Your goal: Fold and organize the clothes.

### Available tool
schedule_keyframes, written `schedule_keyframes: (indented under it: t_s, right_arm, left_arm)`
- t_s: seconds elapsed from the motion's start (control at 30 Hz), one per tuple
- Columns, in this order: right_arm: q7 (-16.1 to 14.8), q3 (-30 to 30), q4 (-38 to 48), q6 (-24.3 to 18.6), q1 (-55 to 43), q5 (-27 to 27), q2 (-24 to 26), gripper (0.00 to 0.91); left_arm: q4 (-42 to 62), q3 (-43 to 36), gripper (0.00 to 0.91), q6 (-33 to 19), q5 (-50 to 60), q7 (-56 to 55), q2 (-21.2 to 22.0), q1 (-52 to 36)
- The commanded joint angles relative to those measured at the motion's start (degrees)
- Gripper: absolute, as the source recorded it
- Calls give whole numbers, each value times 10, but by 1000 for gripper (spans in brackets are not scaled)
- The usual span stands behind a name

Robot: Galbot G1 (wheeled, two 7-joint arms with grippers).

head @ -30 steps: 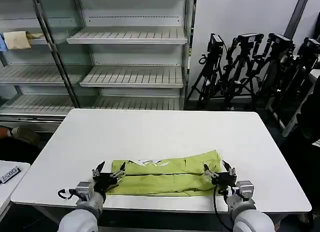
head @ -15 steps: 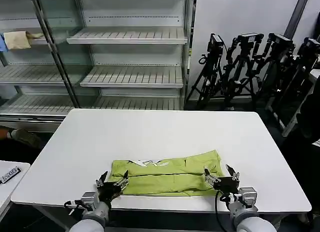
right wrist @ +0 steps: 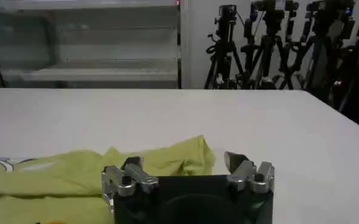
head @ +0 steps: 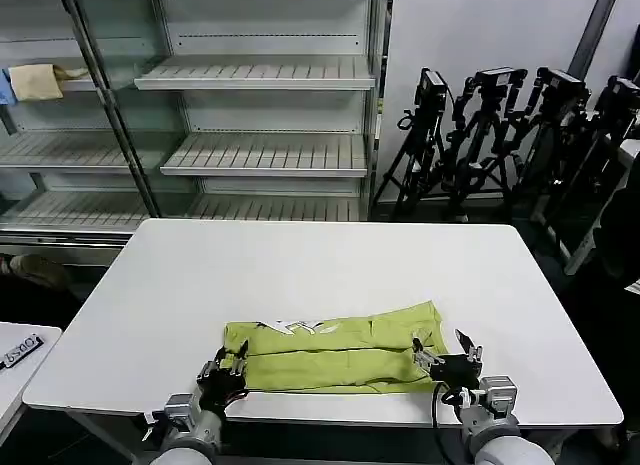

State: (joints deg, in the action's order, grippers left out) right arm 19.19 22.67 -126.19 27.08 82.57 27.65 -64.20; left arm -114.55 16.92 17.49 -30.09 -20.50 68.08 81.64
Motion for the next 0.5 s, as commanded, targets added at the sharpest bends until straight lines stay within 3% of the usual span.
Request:
schedule_keyframes:
  t_s: [0.03,0.33,0.5]
  right_arm:
    - [2,0,-1,-2,0,-1,-1,907]
    - [7,1,-1,-3,-3,5,-1,907]
    - [7,1,0,-3,-7,10,0,907]
  left_arm:
    - [0,14,20,-16,-42,1,-1,3]
    - [-29,99,20,-14,-115,6,-46,0]
    - [-31,165,20,-7,-164,9,-95,6]
